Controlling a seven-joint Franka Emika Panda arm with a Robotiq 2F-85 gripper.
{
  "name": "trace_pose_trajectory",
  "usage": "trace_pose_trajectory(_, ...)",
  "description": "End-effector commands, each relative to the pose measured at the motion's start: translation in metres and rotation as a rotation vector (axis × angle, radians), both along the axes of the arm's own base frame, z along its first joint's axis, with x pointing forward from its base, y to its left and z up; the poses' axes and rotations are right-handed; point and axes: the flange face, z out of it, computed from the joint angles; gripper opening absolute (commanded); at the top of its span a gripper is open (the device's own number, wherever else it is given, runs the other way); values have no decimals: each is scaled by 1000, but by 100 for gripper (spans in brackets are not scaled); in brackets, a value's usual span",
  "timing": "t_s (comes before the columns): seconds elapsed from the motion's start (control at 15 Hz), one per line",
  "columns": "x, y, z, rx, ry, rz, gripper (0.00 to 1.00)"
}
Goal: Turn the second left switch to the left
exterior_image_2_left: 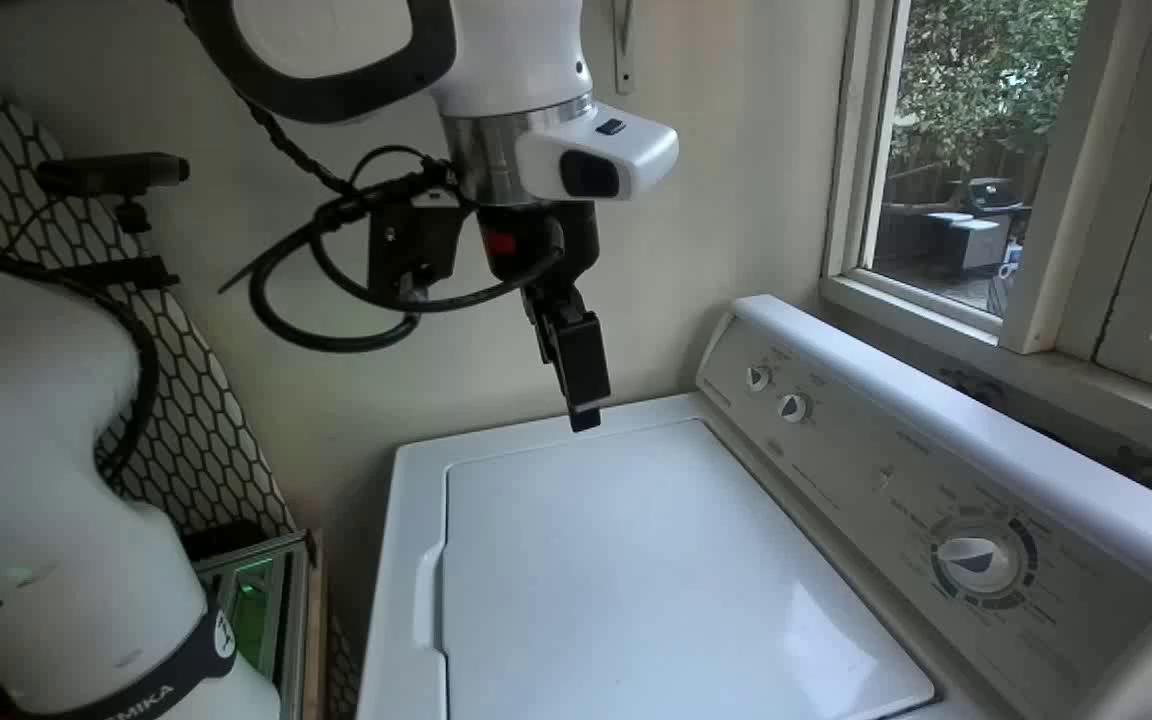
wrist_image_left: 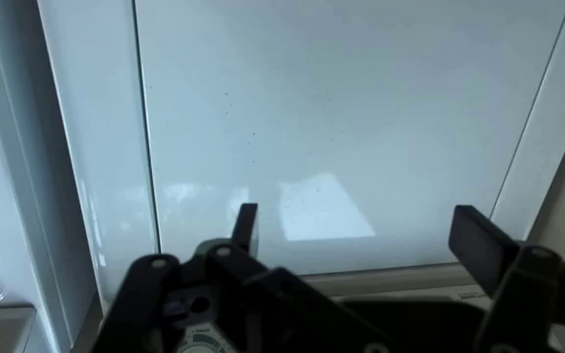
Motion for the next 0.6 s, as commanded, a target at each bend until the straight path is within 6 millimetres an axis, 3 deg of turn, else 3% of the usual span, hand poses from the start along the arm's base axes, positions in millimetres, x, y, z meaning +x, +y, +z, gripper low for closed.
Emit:
trace_pose_trajectory(0.0,-1,0,-3,1,8,1,100)
trace_pose_trajectory(0.53,-3,1,-9,3,22,2,100)
